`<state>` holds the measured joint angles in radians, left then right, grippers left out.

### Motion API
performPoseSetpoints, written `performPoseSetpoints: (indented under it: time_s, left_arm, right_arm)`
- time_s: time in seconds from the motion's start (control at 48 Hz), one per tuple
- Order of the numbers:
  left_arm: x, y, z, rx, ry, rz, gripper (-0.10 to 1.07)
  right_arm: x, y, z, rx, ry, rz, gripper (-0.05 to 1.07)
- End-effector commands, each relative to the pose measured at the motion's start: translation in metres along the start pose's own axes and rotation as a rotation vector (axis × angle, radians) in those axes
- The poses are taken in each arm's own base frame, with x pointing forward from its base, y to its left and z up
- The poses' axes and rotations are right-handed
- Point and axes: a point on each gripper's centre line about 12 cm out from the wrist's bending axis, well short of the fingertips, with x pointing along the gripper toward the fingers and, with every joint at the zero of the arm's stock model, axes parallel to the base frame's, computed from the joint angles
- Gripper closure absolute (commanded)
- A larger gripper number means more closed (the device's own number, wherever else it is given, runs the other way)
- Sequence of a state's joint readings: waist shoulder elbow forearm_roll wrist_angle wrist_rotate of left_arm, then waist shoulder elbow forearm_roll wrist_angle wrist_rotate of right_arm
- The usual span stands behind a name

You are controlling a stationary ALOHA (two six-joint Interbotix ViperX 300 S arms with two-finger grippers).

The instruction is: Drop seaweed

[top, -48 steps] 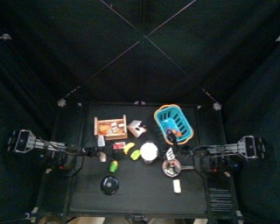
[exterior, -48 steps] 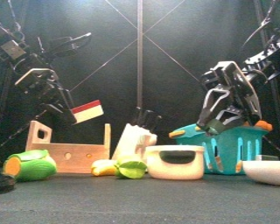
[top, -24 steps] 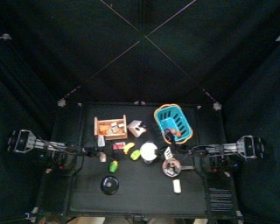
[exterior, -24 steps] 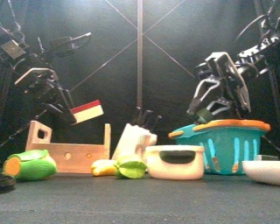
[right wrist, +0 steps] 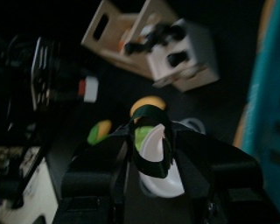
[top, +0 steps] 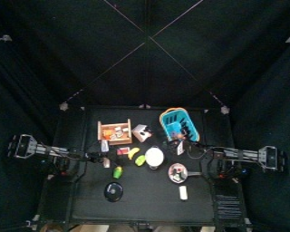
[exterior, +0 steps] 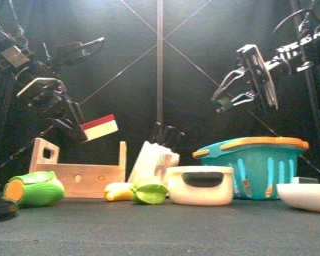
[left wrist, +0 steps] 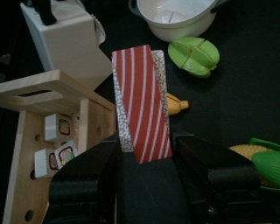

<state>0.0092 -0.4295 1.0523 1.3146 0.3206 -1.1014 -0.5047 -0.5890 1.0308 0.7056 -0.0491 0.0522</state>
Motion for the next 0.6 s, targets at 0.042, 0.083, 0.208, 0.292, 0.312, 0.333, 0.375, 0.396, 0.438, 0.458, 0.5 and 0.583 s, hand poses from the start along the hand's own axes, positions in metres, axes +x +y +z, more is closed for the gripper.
performPoseSetpoints:
  time_s: [0.042, 0.083, 0.208, 0.292, 0.312, 0.333, 0.375, 0.396, 0.438, 0.458, 0.5, 0.583]
  left_arm:
    - [-0.001, 0.002, 0.005, -0.003, -0.015, 0.003, 0.28]
    - [-0.001, 0.002, 0.004, -0.003, -0.013, 0.004, 0.28]
    - [-0.001, 0.002, 0.004, -0.002, -0.014, 0.003, 0.28]
    - [-0.001, 0.002, 0.004, -0.002, -0.014, 0.003, 0.28]
    - [-0.001, 0.002, 0.004, -0.002, -0.014, 0.003, 0.28]
    - [-0.001, 0.002, 0.004, -0.002, -0.014, 0.003, 0.28]
    - [-0.001, 0.002, 0.004, -0.003, -0.013, 0.004, 0.28]
    - [-0.001, 0.002, 0.004, -0.002, -0.014, 0.003, 0.28]
    - [-0.001, 0.002, 0.004, -0.002, -0.014, 0.003, 0.28]
    - [-0.001, 0.002, 0.004, -0.002, -0.014, 0.003, 0.28]
    - [-0.001, 0.002, 0.004, -0.002, -0.014, 0.003, 0.28]
    - [-0.001, 0.002, 0.004, -0.001, -0.014, 0.003, 0.28]
  right_arm:
    - [0.001, -0.031, 0.019, 0.017, -0.068, -0.106, 0.28]
    - [0.002, -0.039, 0.020, 0.016, -0.070, -0.135, 0.28]
    - [0.005, -0.054, 0.022, 0.009, -0.079, -0.185, 0.28]
    - [0.007, -0.058, 0.024, 0.007, -0.093, -0.201, 0.28]
    - [0.007, -0.059, 0.025, 0.008, -0.097, -0.206, 0.28]
    - [0.008, -0.060, 0.026, 0.007, -0.103, -0.208, 0.27]
    - [0.008, -0.063, 0.026, 0.009, -0.113, -0.217, 0.27]
    - [0.009, -0.065, 0.026, 0.015, -0.116, -0.223, 0.27]
    - [0.011, -0.069, 0.028, 0.020, -0.133, -0.238, 0.26]
    - [0.011, -0.069, 0.029, 0.020, -0.140, -0.240, 0.26]
    - [0.013, -0.071, 0.030, 0.019, -0.149, -0.247, 0.24]
    - [0.017, -0.074, 0.030, 0.018, -0.160, -0.259, 0.20]
